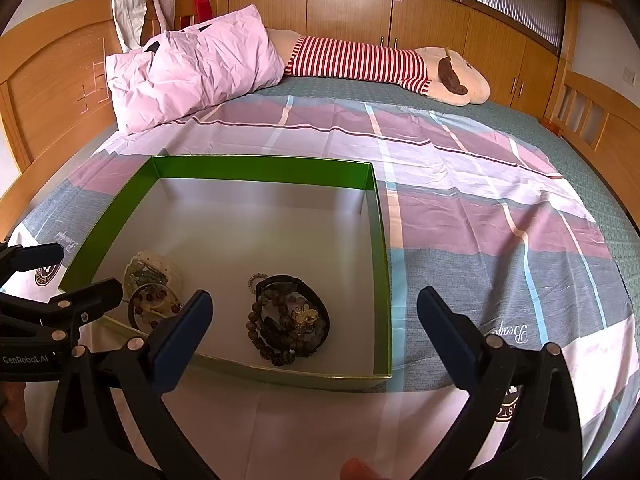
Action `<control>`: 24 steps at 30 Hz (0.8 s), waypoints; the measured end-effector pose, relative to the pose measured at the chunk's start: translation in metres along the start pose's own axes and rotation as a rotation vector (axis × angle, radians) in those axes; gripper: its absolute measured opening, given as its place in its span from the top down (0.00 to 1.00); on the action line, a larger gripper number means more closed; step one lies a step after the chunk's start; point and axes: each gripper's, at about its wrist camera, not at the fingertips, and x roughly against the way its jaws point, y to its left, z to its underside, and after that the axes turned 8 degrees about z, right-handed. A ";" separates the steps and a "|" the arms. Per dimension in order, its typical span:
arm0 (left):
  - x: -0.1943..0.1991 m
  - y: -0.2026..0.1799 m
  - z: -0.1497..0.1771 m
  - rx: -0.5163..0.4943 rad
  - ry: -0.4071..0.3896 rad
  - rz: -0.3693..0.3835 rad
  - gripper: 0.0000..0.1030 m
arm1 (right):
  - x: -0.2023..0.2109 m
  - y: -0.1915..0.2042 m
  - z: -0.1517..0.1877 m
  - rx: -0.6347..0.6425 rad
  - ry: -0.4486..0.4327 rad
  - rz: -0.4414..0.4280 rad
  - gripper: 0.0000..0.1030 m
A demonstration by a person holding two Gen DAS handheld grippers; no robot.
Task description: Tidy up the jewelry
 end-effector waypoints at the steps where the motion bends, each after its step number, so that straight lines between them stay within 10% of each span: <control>1: 0.000 0.000 0.000 0.001 0.000 0.001 0.02 | 0.000 0.000 0.000 0.001 0.000 0.001 0.01; 24: -0.003 -0.002 0.001 -0.005 0.010 0.015 0.02 | 0.000 -0.001 0.005 0.006 0.002 0.014 0.01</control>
